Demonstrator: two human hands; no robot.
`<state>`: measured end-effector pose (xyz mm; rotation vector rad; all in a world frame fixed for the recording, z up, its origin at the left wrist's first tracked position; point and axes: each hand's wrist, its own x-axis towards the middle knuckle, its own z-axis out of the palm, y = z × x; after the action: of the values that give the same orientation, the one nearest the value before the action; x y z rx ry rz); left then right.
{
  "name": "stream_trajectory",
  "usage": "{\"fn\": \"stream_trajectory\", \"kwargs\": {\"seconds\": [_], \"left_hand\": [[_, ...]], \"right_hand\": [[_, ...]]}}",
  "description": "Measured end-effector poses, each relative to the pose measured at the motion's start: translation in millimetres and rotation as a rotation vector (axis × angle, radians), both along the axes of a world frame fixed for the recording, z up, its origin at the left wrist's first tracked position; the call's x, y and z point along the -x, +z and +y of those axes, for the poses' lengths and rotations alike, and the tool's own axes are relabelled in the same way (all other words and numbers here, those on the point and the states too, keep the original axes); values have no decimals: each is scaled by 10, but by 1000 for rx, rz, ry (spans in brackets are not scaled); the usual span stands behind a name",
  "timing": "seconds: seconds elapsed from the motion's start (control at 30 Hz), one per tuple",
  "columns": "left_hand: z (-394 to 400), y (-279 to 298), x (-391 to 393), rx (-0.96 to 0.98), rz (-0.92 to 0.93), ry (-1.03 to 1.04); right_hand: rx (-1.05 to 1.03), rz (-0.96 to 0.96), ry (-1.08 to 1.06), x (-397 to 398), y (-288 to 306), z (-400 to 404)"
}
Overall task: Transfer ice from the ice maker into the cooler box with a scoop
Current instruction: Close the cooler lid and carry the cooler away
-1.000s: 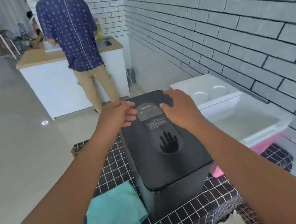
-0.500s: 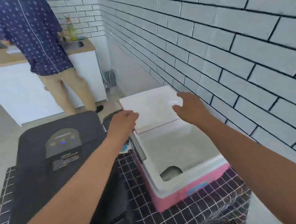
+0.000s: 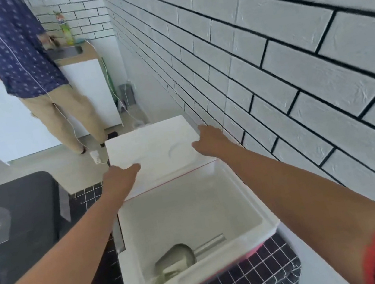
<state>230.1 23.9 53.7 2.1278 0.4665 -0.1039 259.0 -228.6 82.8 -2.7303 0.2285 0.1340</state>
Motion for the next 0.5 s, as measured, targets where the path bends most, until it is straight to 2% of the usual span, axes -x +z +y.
{"fn": "stream_trajectory", "kwargs": {"seconds": [0.2, 0.3, 0.4, 0.5], "left_hand": [[-1, -11, -131, 255, 50, 91], [34, 71, -122, 388, 63, 116], [78, 129, -105, 520, 75, 82], [89, 210, -85, 583, 12, 70]], "right_hand": [[-181, 121, -11, -196, -375, -16], [-194, 35, -31, -230, -506, -14], [-318, -50, -90, -243, -558, -44], [-473, -128, -96, -235, -521, -72]]}}
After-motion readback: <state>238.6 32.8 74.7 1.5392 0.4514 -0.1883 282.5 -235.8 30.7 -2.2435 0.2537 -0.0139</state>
